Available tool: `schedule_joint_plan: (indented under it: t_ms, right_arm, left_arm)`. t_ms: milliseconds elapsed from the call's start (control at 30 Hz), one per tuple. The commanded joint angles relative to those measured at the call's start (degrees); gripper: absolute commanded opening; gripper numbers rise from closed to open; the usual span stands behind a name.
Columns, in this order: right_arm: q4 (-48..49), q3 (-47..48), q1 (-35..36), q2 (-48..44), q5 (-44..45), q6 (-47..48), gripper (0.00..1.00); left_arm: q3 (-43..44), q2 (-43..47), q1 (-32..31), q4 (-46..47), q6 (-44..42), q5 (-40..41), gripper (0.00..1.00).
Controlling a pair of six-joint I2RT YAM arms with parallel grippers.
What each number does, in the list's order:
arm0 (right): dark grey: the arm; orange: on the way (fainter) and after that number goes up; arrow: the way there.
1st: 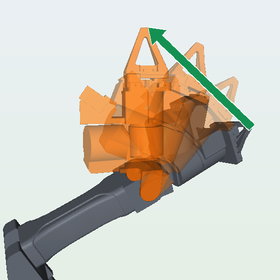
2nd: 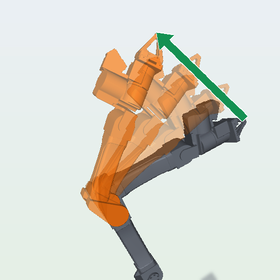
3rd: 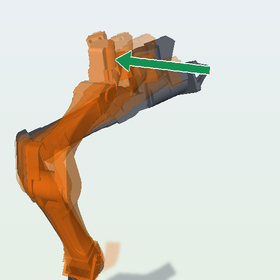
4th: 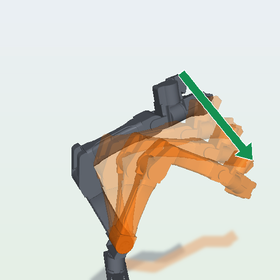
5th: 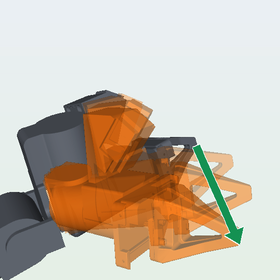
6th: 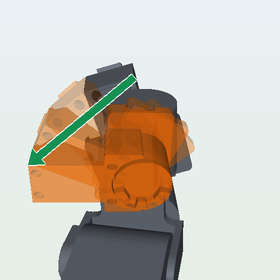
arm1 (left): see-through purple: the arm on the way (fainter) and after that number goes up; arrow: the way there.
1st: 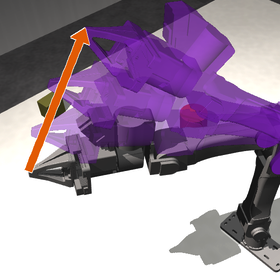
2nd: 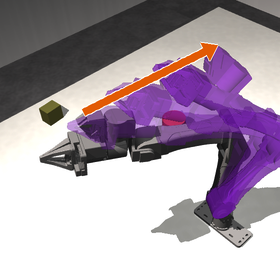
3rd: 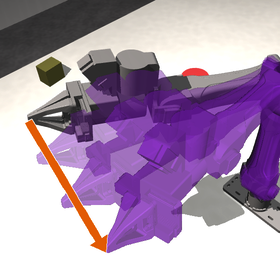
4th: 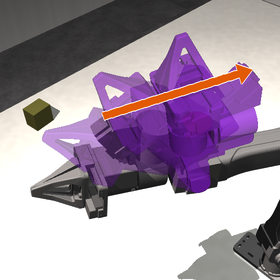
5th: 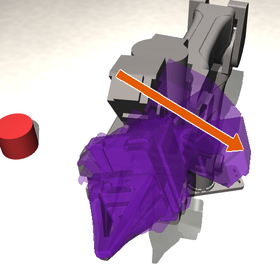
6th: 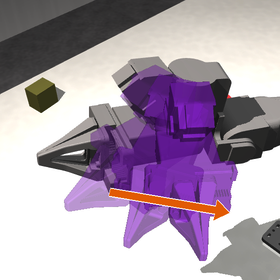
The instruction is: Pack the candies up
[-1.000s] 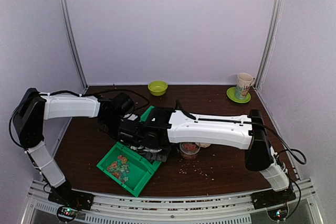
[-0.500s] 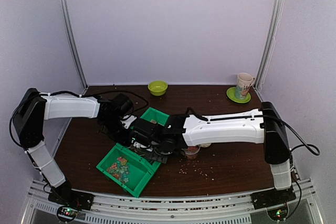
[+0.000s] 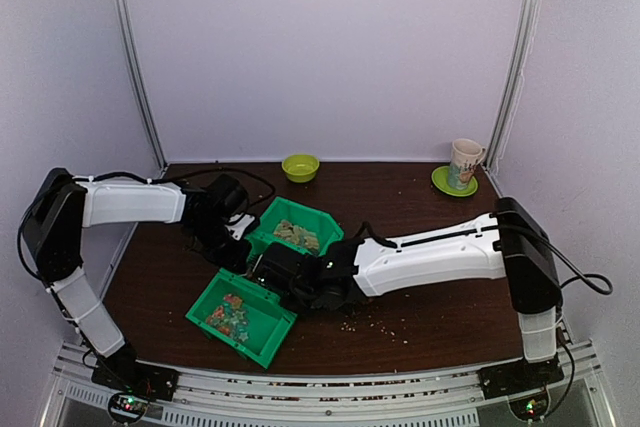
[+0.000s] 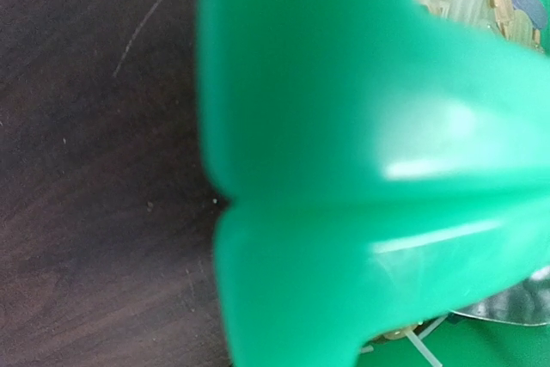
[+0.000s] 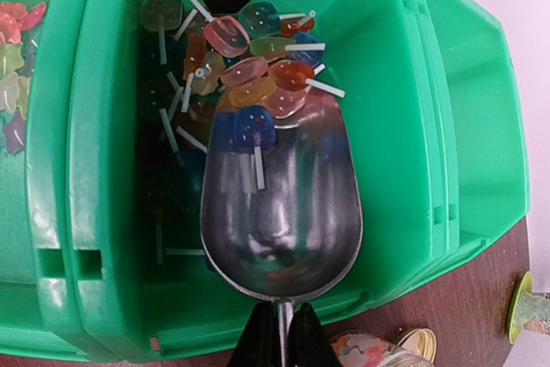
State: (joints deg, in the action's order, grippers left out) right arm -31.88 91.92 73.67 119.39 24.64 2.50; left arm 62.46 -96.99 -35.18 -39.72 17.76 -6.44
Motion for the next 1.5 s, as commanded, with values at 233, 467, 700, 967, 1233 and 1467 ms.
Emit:
schedule_joint_plan:
  t_ms: [233, 467, 700, 967, 1233, 1467]
  right_arm:
    - [-1.7, 4.96, -0.7, 3.22, 13.83, -5.51, 0.0]
    - [3.05, -0.05, -0.54, 1.45, 11.27, -1.12, 0.0]
    - [9.51, -5.98, -0.6, -4.69, -1.68, 1.01, 0.0]
    - [12.21, -10.7, -1.73, -12.33, -7.75, 7.13, 0.0]
    - [15.14, -9.14, -3.73, -12.3, -10.21, 13.91, 0.0]
    - [15.17, -12.76, -4.58, -13.94, -11.12, 12.56, 0.0]
  left_arm:
    - [2.23, 5.3, -1.49, 7.69, -0.53, -11.54, 0.0]
    - [2.19, 5.45, -1.44, 7.59, -0.49, -11.39, 0.0]
    - [2.49, 4.84, -1.38, 6.89, -0.53, -10.89, 0.0]
    - [3.03, 3.74, -1.4, 5.67, -0.44, -9.99, 0.0]
    - [3.04, 3.44, -1.39, 5.2, -0.88, -9.81, 0.0]
    - [3.56, 4.25, -1.43, 4.58, -1.32, -9.37, 0.0]
